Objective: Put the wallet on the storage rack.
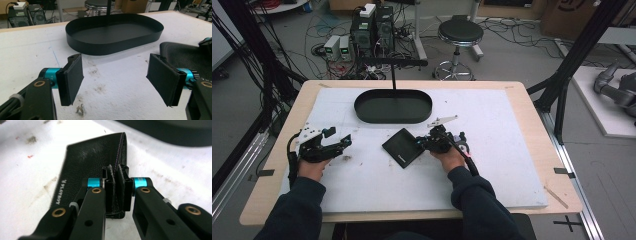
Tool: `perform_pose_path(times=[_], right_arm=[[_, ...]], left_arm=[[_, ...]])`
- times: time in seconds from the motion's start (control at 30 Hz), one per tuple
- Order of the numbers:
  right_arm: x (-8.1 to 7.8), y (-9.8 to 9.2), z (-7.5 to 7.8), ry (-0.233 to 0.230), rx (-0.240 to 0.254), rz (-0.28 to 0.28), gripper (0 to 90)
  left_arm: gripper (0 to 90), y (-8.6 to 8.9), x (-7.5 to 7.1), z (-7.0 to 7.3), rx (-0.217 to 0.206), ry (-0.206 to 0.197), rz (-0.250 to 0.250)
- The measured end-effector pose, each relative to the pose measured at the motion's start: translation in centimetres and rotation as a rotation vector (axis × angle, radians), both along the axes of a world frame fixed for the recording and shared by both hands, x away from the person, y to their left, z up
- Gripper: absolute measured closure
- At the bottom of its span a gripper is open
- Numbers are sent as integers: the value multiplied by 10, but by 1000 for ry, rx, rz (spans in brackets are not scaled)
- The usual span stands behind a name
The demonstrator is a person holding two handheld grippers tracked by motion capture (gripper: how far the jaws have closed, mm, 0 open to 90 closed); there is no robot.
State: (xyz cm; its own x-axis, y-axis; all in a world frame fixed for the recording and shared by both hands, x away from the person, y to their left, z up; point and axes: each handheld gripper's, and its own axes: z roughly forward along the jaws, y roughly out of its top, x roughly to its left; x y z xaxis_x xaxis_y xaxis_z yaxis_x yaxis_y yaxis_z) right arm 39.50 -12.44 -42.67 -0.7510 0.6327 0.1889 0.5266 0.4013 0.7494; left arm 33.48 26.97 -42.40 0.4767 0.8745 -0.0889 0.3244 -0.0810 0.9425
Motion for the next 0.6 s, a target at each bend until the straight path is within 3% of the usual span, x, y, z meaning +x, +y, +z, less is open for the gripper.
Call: perform_pose_path(times=[0.03, 0.1, 0.13, 0.33, 0.6], right_arm=[[-2, -4, 8, -38, 16, -7, 868], [-3, -6, 11, -49, 19, -16, 870], [-6, -11, 21, -100, 2, -29, 876], [-14, -20, 47, -228, -14, -65, 892], [-22, -8, 52, -220, -19, 11, 893]], left_arm=[[287, 0, 0, 0, -2, -1, 1], [287, 1, 0, 0, -5, -2, 4], [287, 1, 0, 0, -5, -1, 5], [287, 1, 0, 0, -5, -3, 4], [287, 1, 0, 0, -5, 1, 6]])
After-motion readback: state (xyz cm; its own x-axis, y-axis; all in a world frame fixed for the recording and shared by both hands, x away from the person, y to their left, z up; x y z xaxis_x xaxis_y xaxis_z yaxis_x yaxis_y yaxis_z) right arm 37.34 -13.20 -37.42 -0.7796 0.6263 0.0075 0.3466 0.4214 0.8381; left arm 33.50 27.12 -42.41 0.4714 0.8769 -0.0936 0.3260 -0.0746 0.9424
